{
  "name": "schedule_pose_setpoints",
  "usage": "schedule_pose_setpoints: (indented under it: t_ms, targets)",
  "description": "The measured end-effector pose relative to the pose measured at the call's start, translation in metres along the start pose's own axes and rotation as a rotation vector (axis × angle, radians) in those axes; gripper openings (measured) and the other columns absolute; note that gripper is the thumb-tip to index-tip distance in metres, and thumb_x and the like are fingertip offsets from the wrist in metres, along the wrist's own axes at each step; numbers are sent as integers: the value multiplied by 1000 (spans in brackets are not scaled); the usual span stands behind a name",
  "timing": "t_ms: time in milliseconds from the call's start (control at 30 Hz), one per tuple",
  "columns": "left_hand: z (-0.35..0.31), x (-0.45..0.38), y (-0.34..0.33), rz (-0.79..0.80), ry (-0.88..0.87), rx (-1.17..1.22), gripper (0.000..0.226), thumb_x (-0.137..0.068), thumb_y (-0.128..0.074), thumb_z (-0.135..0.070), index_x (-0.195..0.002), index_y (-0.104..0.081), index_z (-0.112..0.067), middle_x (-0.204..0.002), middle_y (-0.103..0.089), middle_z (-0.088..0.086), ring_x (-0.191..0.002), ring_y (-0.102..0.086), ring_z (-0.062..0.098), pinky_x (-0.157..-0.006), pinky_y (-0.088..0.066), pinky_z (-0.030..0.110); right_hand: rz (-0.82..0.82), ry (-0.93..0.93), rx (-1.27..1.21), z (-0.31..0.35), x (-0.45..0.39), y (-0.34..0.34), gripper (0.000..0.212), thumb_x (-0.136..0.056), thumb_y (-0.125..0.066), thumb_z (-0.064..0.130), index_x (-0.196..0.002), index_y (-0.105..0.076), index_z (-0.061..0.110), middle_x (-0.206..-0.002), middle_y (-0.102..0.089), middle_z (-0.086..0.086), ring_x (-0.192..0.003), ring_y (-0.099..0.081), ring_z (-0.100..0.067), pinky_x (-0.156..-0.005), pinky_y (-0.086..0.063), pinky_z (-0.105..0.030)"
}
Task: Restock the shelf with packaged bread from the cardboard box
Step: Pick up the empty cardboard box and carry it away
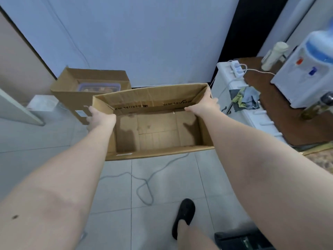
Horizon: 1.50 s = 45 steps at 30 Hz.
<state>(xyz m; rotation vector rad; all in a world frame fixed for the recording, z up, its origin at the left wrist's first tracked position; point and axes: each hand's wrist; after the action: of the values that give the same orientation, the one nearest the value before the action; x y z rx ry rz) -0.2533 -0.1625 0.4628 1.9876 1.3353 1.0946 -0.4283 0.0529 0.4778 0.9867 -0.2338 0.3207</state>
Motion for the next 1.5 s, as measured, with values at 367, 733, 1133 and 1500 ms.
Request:
schedule_pose_setpoints:
  t_ms: [367, 733, 1133, 1500]
  targets:
    - [-123, -60, -47, -35, -19, -83, 80, -87, -53, -36, -149, -3, -25, -146, -29, 16, -130, -35, 38, -101, -34, 49, 16, -37, -22, 38, -129, 25, 114, -70, -75, 44, -149, 7, 34, -147, -25, -17, -135, -29, -38, -110, -28, -52]
    - [-259, -191, -98, 11, -13, -221, 83, -88, -50, -43, -149, 3, -23, -148, -23, 18, -132, -27, 39, -105, -29, 57, -122, -203, -10, 127, -277, 6, 114, -67, -76, 45, -148, 4, 33, -143, -29, -17, -132, -31, -38, -109, -27, -52]
    - [-391, -317, -184, 29, 28, -302, 81, -88, -50, -44, -149, 0, -25, -147, -22, 18, -133, -24, 41, -106, -23, 60, -84, -296, 27, 184, -457, -7, 115, -66, -77, 41, -148, 3, 31, -144, -26, -19, -131, -30, -40, -108, -26, -54]
    - [-481, -418, -324, 107, 189, -212, 87, -86, -53, -38, -149, 5, -25, -150, -18, 17, -134, -24, 40, -107, -26, 55, 15, -247, 182, 187, -672, -38, 109, -77, -70, 42, -149, 11, 28, -147, -23, -20, -133, -29, -40, -109, -25, -51]
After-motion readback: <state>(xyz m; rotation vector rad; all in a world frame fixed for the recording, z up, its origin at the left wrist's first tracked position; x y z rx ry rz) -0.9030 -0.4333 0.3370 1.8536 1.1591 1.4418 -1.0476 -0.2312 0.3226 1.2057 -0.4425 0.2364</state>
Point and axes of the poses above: each hand's wrist, its own x-axis away from the middle knuckle, its own y-axis out of the back of the hand, z = x × y
